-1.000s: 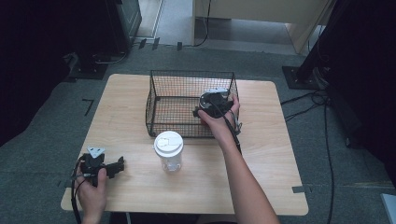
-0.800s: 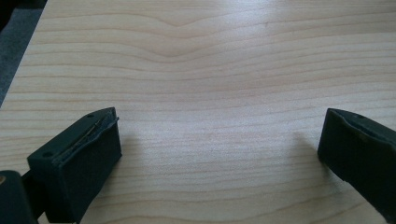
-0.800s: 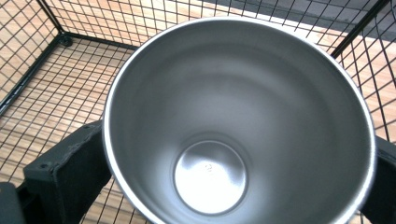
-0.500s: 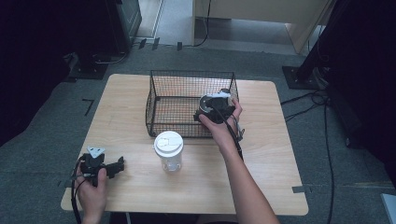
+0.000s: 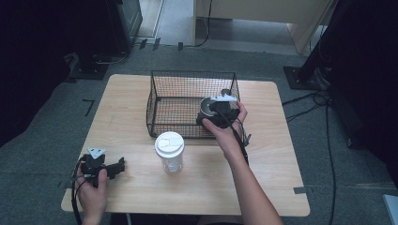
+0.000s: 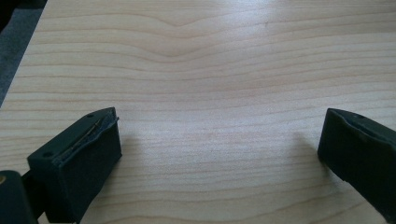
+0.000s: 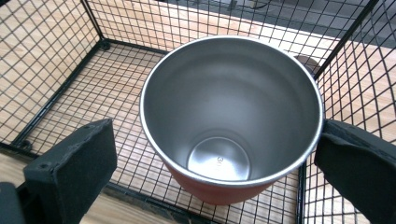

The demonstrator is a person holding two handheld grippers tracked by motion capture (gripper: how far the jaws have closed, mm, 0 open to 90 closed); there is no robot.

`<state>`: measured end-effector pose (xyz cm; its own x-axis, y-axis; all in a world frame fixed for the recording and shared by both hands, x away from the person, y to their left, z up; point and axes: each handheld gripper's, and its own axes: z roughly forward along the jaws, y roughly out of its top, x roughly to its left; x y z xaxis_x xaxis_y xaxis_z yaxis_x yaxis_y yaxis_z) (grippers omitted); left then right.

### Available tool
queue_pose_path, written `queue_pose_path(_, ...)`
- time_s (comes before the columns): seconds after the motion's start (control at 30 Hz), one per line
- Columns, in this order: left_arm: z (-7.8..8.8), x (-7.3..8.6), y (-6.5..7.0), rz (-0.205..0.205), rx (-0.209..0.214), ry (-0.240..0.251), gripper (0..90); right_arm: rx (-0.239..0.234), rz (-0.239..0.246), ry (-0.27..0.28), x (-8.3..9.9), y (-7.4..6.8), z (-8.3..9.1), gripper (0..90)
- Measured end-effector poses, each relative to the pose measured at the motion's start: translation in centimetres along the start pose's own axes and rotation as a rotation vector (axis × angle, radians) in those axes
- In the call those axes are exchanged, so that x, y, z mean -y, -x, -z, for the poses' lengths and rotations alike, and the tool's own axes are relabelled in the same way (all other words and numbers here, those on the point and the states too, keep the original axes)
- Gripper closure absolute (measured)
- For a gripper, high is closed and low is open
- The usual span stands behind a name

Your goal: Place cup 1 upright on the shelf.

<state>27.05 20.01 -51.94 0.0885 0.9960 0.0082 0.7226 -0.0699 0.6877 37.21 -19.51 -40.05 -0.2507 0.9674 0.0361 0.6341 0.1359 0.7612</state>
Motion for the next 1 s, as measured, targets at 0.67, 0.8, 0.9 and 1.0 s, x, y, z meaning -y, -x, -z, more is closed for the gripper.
queue_pose_path(0.67,0.0,0.0,0.0,0.001,-0.001,0.002,0.0,-0.037,-0.003,0.046,1.5,0.3,2.2,0.0)
queue_pose_path(0.8,0.0,0.0,0.0,-0.002,-0.001,0.000,0.0,-0.058,-0.006,0.064,1.9,0.2,3.0,0.0)
queue_pose_path(0.9,0.0,0.0,0.0,-0.002,0.000,0.000,0.0,-0.070,0.004,0.069,2.3,0.2,3.5,0.0)
queue_pose_path(1.0,0.0,0.0,0.0,0.000,-0.001,0.002,0.0,-0.084,0.000,0.077,3.1,0.2,4.2,0.0)
